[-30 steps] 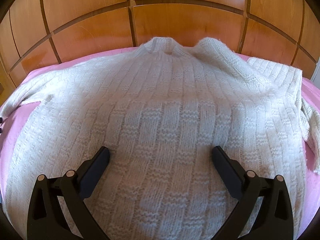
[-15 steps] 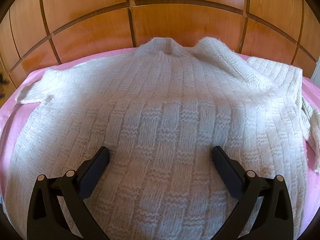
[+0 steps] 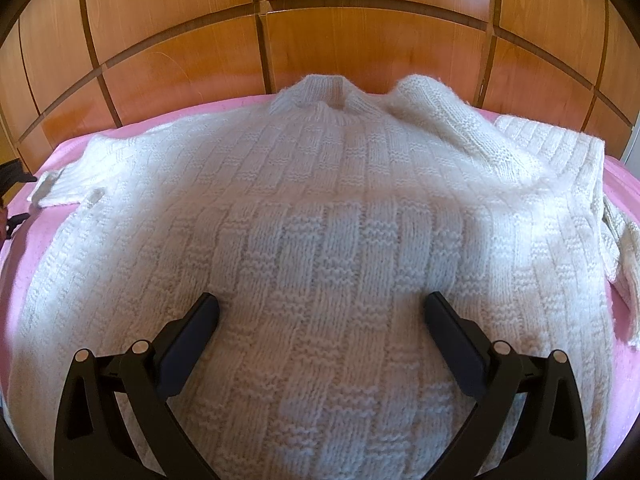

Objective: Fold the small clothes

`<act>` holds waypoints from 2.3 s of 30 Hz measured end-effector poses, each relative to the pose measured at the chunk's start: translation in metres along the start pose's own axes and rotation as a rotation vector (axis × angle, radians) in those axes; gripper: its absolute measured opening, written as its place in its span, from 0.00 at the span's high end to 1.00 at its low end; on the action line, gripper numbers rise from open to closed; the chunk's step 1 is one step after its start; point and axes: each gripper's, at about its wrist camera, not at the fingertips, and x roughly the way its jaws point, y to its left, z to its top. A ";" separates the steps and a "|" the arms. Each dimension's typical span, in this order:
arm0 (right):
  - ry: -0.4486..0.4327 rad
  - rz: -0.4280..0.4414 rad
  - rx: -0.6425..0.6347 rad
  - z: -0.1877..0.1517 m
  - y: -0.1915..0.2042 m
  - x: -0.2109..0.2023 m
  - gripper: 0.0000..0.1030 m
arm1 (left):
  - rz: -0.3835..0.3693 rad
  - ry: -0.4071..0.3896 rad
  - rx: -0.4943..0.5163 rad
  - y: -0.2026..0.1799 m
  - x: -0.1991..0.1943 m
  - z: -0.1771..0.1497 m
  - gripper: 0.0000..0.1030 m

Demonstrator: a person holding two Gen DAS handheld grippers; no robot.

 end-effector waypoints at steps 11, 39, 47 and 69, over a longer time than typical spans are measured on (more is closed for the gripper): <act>-0.003 0.002 0.002 -0.001 -0.001 0.000 0.02 | 0.070 -0.101 0.019 0.070 -0.081 -0.033 0.98; -0.006 -0.080 0.185 -0.069 -0.129 -0.118 0.02 | -0.366 0.470 0.616 -0.004 -0.150 -0.340 0.89; 0.180 0.171 0.234 -0.123 -0.119 -0.131 0.89 | -0.349 0.436 0.646 -0.008 -0.156 -0.340 0.93; -0.016 -0.347 -0.004 -0.041 -0.172 -0.091 0.55 | -0.258 0.210 0.774 -0.084 -0.167 -0.332 0.34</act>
